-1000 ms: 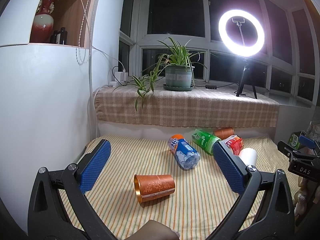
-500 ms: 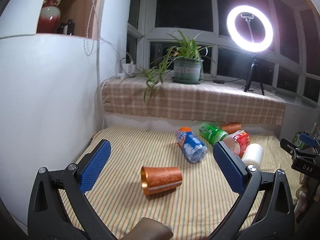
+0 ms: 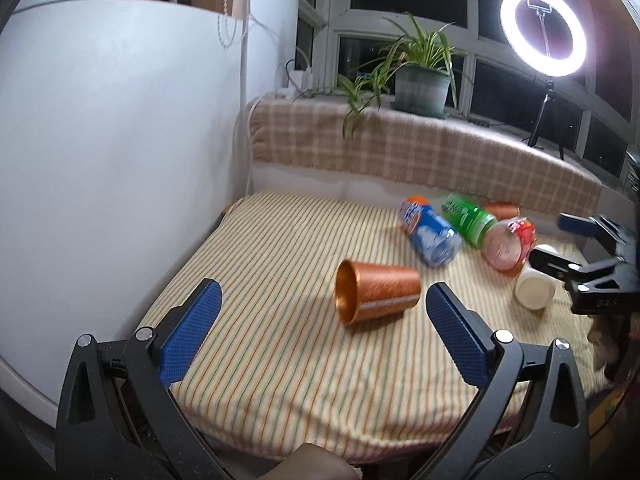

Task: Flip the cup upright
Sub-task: 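Move the right gripper down to the copper cup lying on its side, then close the right gripper on the copper cup's body and lift it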

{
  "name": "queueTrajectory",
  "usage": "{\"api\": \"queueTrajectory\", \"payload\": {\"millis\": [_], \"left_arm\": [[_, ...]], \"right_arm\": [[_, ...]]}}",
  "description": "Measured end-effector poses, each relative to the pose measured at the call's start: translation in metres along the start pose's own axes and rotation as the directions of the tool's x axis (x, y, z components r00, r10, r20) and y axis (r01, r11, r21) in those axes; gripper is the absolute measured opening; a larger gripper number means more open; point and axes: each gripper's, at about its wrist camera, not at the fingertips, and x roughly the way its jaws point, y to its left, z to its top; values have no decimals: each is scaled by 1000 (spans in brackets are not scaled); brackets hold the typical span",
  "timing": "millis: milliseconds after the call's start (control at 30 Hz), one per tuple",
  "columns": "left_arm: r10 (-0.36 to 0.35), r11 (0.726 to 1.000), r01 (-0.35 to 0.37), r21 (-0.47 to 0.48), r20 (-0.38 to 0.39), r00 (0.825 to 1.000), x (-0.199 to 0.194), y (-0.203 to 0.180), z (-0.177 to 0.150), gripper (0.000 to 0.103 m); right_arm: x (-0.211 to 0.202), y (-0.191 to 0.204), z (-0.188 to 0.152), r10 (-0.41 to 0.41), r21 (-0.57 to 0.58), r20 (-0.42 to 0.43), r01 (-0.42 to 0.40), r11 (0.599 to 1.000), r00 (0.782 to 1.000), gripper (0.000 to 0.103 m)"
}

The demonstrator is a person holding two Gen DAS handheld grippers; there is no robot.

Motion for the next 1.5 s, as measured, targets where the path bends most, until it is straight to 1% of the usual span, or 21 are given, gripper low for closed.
{"api": "queueTrajectory", "payload": {"millis": [33,100,167,300,400,500,567,700,900,967,1067,1133,1200,1367,1500], "left_arm": [[1,1000,-1,-5,-8,1000,2,1,-1,103],[3,1000,-4,-16,-25,1000,2,6,-5,103],[7,1000,-8,-24,-36,999,3,10,-8,103],[17,999,-19,-44,-62,998,4,19,-13,103],[14,998,-19,-60,-90,996,8,24,-16,103],[15,997,-24,-77,-115,993,12,30,-19,103],[19,996,-29,-85,-117,993,13,35,-19,103],[31,994,-42,-103,-110,993,13,42,-19,103],[38,992,-52,-117,-114,993,15,50,-20,103],[40,991,-54,-119,-112,993,16,51,-19,103],[43,991,-56,-122,-105,994,16,52,-18,103],[43,991,-56,-125,-102,994,16,53,-18,103],[44,991,-57,-124,-99,994,15,53,-18,103],[42,992,-53,-116,-94,995,13,53,-19,103],[29,994,-38,-105,-83,996,14,49,-16,103]], "right_arm": [[11,7,5,34,-44,-26,-35,998,999,99],[26,19,10,72,-104,-63,-79,991,995,97],[42,33,14,114,-180,-109,-132,975,987,95],[73,62,20,177,-323,-207,-238,916,962,94],[95,82,22,212,-396,-284,-316,862,935,94],[113,98,22,202,-461,-334,-347,817,921,90],[125,110,21,187,-512,-370,-368,776,910,89],[143,126,18,155,-586,-413,-392,709,897,89],[161,138,17,115,-634,-449,-407,658,886,88],[164,142,15,106,-643,-456,-409,648,884,85],[169,145,13,92,-651,-466,-412,637,880,76],[171,145,13,87,-649,-472,-413,639,877,68],[172,144,13,86,-640,-476,-412,649,875,68],[171,135,16,104,-589,-482,-409,697,870,65],[162,125,17,138,-512,-484,-407,756,864,64]]}}
